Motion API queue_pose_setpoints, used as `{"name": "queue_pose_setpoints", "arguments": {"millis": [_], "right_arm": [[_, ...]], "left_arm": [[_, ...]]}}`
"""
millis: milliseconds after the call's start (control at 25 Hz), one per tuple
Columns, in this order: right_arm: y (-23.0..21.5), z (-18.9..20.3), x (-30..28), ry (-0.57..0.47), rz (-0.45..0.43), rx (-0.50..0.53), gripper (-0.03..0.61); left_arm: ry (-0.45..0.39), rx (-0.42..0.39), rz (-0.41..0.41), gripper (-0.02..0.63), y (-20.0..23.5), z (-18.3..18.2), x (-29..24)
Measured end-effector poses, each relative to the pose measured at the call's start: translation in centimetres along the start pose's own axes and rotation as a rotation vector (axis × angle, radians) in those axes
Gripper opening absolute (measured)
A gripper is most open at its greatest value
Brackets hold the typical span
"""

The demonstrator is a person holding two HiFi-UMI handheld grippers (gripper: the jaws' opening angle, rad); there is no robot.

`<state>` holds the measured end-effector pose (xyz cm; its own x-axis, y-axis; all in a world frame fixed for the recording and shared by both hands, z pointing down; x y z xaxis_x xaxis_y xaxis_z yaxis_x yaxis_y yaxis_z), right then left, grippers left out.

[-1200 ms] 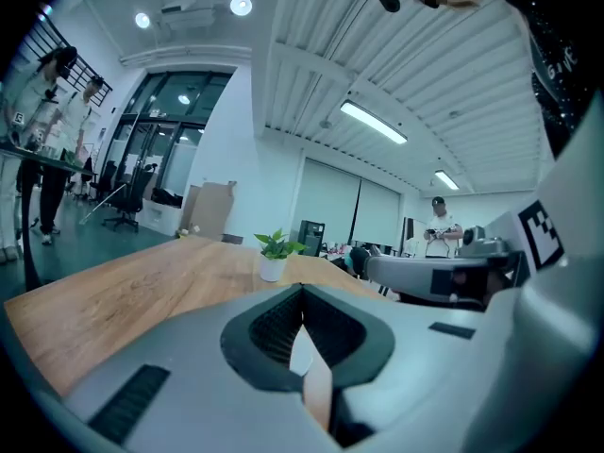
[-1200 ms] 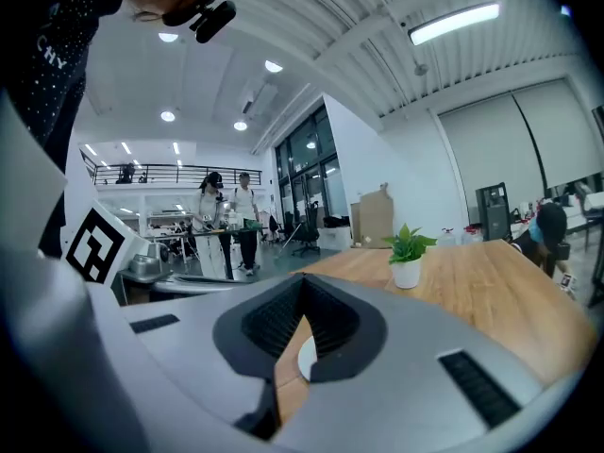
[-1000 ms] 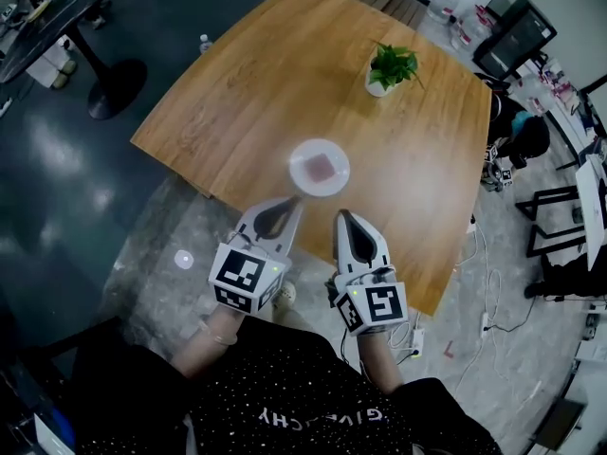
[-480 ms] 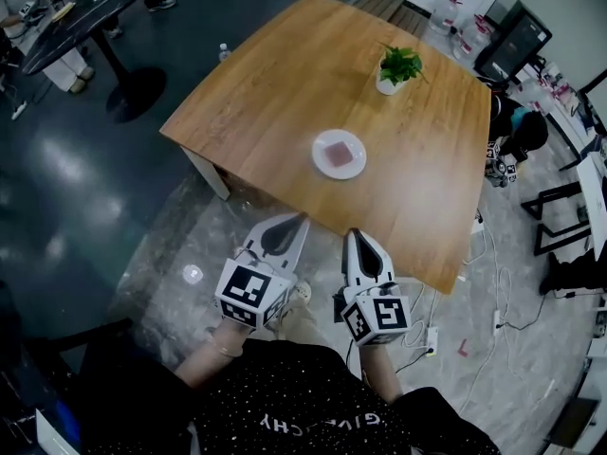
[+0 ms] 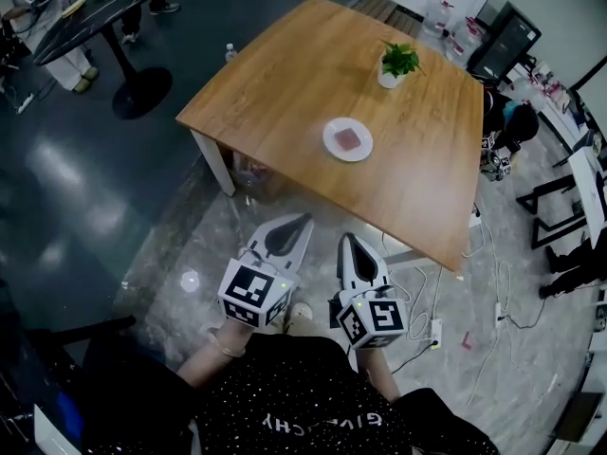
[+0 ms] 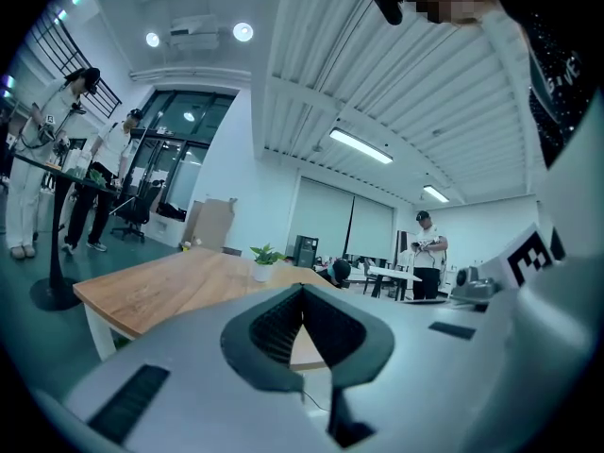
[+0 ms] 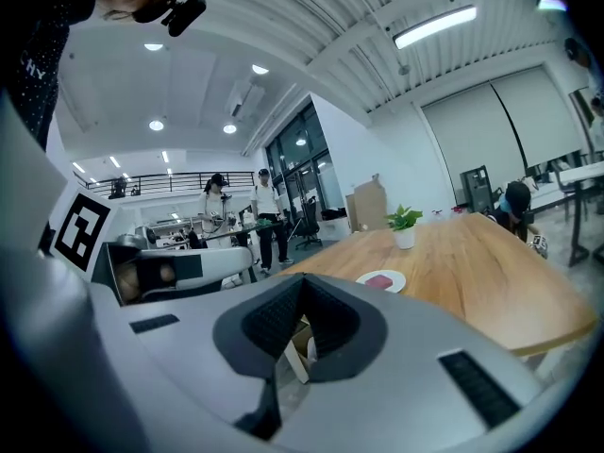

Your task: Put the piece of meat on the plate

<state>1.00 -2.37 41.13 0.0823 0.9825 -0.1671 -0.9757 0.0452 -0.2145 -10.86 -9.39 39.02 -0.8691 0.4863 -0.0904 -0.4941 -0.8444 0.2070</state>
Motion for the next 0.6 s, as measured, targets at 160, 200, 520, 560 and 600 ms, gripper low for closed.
{"name": "queue_pose_setpoints", "arguments": {"millis": [160,200,520,560,600], "right_arm": [[1.1,-0.9,-0.1,-0.029,0.004,0.032,0.011],[1.4,-1.1,0.0,-0.029,0.018,0.053,0.011],[0.6,-1.5,0.7,0.042,0.039,0.068,0.011],[0.3,-1.6,0.8,0.046,0.047,0.084,0.011],[0.0,-1.7,0.8,0.049,0.054,0.096,0.011]], "left_arm": [[-0.008,-0.038,-0.001,0.009,-0.9,-0.2,0.5],[-0.012,-0.037,-0.002,0.009,-1.2,-0.2,0.6],[-0.023,-0.009,0.040,0.009,-3.6,0.0,-1.1],[-0.023,-0.011,0.047,0.009,-3.8,-0.1,-1.3],[-0.023,-0.012,0.053,0.009,-3.9,-0.2,-1.5]]}}
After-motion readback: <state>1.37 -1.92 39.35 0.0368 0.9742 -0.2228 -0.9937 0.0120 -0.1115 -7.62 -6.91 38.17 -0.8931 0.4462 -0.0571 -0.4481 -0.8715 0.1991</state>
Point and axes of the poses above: the fingertips, and each gripper's own axes: x backward along the fingers, y to its left, z out of its underside, the point moved 6 cm from there along x, backward along the fingers, and after that the axes turned 2 degrees about z, right-handed, at the moved point
